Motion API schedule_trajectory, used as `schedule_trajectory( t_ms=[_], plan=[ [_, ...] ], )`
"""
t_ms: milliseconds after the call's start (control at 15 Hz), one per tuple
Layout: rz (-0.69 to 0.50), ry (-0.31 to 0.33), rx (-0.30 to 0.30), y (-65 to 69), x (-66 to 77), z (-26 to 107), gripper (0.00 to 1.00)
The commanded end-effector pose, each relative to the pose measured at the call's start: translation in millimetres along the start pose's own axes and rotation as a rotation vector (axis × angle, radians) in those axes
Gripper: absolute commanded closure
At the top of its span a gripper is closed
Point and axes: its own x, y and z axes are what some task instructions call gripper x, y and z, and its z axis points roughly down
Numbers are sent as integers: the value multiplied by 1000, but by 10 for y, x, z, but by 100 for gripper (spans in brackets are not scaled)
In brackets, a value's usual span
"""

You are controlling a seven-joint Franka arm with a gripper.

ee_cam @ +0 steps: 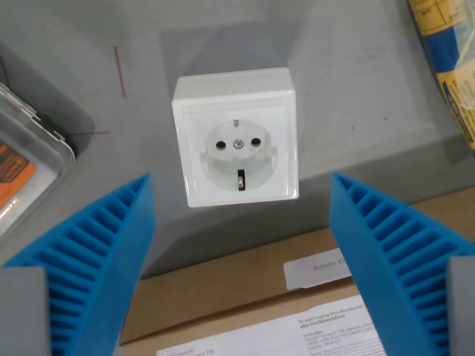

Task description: Move above the white socket

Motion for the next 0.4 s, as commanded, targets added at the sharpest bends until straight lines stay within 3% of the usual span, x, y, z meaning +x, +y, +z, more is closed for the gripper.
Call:
schedule_trajectory(
  t_ms=[67, 400],
  plan=[
    [-46, 77, 18, 45, -24, 43, 0],
    [-40, 78, 19, 55, -17, 76, 0]
  ],
)
